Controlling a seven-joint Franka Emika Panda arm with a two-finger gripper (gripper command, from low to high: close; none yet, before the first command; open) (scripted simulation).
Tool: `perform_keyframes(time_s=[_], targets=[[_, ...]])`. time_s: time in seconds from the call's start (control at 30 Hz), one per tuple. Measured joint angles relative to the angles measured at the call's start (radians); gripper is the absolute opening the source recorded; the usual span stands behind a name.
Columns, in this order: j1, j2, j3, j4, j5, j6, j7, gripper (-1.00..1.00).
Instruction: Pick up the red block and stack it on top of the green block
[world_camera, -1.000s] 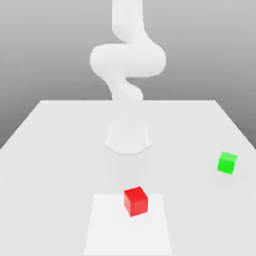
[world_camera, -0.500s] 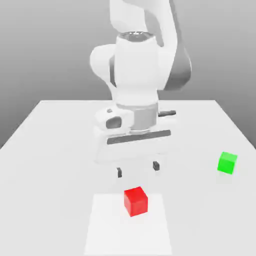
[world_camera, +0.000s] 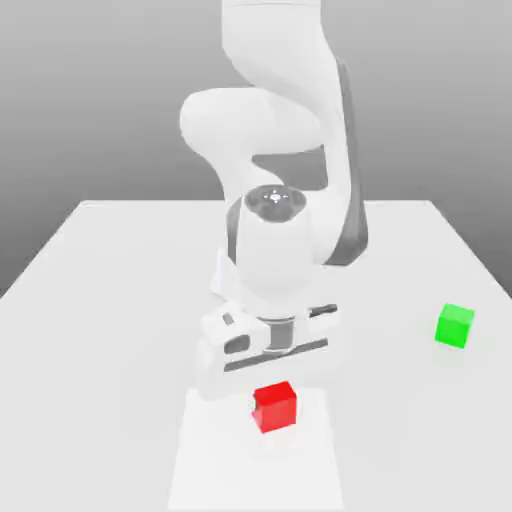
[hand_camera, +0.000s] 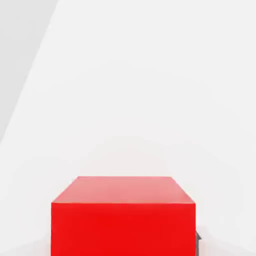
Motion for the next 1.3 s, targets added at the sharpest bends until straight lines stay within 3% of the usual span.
perform_keyframes(time_s=[0.23,0.87,1.3], targets=[[0.024,-0.22,0.008,-0.029,-0.03,-0.19,0.049,-1.0],[0.555,-0.332,0.516,0.023,0.133,-0.341,0.714,-1.0],[0.628,-0.229,0.527,0.041,0.316,-0.304,0.616,-1.0]])
